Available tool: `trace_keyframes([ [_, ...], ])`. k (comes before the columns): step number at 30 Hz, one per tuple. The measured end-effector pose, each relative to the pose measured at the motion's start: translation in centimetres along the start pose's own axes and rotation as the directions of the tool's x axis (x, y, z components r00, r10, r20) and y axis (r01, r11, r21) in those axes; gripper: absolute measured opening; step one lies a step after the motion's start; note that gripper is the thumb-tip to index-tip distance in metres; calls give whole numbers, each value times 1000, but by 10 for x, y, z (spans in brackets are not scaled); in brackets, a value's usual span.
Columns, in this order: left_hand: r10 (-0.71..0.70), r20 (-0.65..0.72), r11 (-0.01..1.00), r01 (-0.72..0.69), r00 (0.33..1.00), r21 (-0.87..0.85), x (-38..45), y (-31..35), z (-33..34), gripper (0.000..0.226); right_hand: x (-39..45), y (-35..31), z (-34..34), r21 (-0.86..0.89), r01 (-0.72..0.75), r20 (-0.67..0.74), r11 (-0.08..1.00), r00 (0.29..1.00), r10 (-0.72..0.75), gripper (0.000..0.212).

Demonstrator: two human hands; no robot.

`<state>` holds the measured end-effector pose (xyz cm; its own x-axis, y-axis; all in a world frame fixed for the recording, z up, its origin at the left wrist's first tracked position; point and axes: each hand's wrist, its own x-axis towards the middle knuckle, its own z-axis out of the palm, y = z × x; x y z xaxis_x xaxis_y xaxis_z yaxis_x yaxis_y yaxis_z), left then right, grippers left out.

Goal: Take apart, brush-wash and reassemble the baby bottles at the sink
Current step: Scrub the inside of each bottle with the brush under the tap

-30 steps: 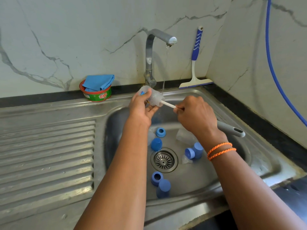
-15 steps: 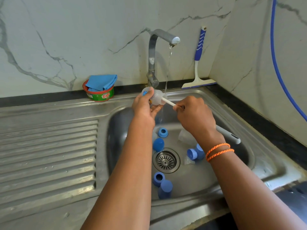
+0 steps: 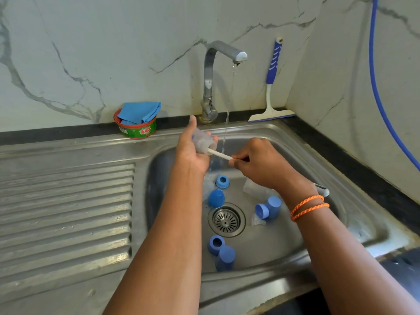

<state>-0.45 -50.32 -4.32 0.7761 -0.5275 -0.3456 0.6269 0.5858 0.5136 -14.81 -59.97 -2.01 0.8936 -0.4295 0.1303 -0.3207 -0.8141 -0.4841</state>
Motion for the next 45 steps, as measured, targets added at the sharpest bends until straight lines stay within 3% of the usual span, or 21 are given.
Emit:
trace_keyframes([
  [3, -1, -37, 1000, 0, 999, -28, 0, -1, -1, 45, -3, -1, 3, 30, 20, -54, 999, 998, -19, 21],
  [5, -7, -46, 999, 4, 999, -54, 0, -2, -2, 38, -4, -1, 4, 29, 10, -112, 1000, 994, -6, 16],
  [7, -29, -42, 999, 28, 999, -42, 0, -3, -2, 31, -3, 1, 5, -20, -22, -163, 1000, 986, 18, 16],
  [11, -50, -52, 997, 53, 997, 58, 1, -6, -8, 38, 1, 8, 8, -133, -134, -242, 982, 965, 99, 21],
  [15, -11, -4, 999, 12, 1000, 45, 5, -3, -9, 27, 2, 14, 5, -188, -153, -171, 970, 978, 121, 24],
  [19, -26, 59, 998, 29, 998, -48, 6, -2, -6, 17, -2, 9, 1, -80, -65, -54, 995, 997, 61, 23],
  [21, -47, 62, 998, 50, 997, -47, 5, 0, -4, 25, -4, 5, -1, -25, -9, -23, 1000, 1000, 8, 33],
  [26, -73, 20, 997, 72, 997, 17, 1, 1, -4, 48, -8, 1, 2, 51, 31, -104, 998, 994, -26, 17],
  [31, -33, 54, 998, 35, 998, -45, 2, 0, -5, 56, -5, 7, 5, 10, -82, -256, 997, 963, 82, 21],
  [34, -13, 97, 997, 20, 995, -76, 8, 2, -7, 51, -2, 8, 7, 26, -143, -233, 989, 962, 145, 19],
  [37, -26, 138, 992, 42, 990, -115, 8, 2, -5, 30, -1, 9, 3, 33, -151, -150, 988, 977, 155, 16],
  [42, -36, 144, 997, 45, 989, -57, 10, 4, -5, 45, -8, 0, 4, -44, -4, -73, 999, 997, 0, 22],
  [45, 2, 82, 1000, -4, 997, 15, 9, 9, -5, 29, -8, -4, 7, -30, 72, -103, 997, 992, -75, 20],
])
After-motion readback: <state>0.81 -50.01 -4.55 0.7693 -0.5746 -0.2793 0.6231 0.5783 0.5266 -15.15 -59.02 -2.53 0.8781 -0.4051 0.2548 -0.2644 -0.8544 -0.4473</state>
